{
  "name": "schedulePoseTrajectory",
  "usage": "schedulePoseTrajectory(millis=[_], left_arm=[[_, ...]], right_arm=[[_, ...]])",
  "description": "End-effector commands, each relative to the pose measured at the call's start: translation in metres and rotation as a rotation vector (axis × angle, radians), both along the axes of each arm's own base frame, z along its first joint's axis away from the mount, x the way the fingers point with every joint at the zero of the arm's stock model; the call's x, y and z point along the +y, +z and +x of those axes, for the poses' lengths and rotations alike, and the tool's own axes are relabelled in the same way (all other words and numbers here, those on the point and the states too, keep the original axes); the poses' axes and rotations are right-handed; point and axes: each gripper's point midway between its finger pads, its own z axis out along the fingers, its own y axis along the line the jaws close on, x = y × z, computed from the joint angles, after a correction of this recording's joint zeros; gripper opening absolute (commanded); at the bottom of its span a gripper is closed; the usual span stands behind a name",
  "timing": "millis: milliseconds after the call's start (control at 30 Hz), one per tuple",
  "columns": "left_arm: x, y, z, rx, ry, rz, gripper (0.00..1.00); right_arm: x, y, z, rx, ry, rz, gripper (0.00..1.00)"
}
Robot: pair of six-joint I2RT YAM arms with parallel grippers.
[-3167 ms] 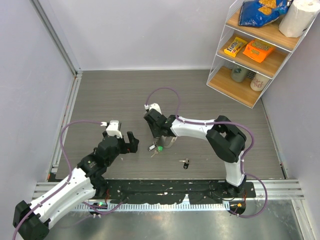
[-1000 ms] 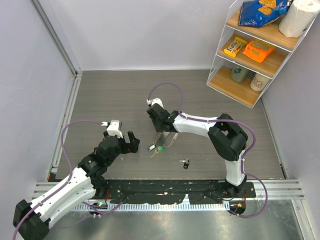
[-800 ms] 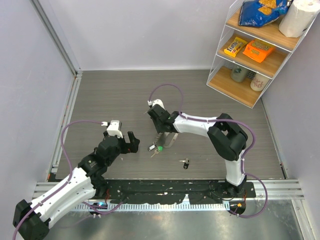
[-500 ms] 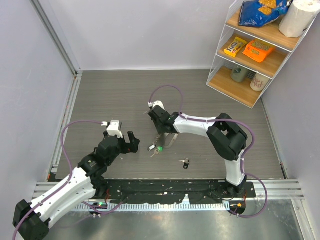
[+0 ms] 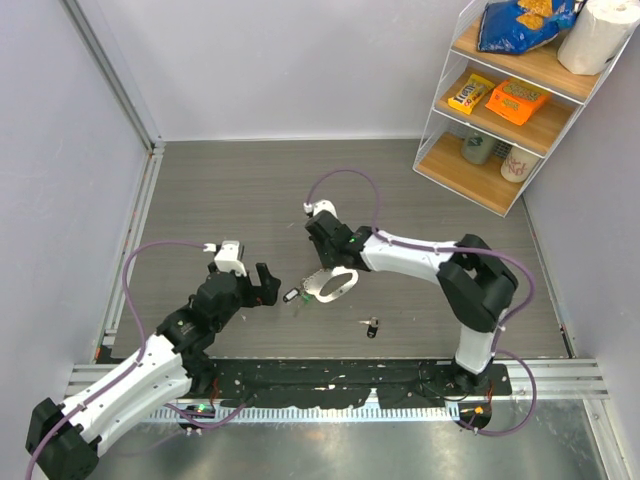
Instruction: Put the keys on the keyring
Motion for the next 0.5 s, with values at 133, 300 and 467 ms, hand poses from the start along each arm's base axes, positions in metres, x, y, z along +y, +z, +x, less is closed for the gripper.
schedulePoseTrajectory(millis=[133, 300, 467], left_arm=[[-0.014, 0.024, 0.004, -0.086, -0.042, -0.102, 0.99], [-0.021, 0.042, -0.001, -0.139, -0.099, -0.148, 0.99], [-0.035, 0.071, -0.014, -0.195, -0.198, -0.242, 0.99]], right_arm=[[-0.003, 0.102, -0.017, -0.159, 0.044, 0.225, 0.05], [-0.012, 0.144, -0.038, -0.226, 0.119, 0.302, 0.05], [-0.022, 0.177, -0.057, -0.277, 0.185, 0.350, 0.05]])
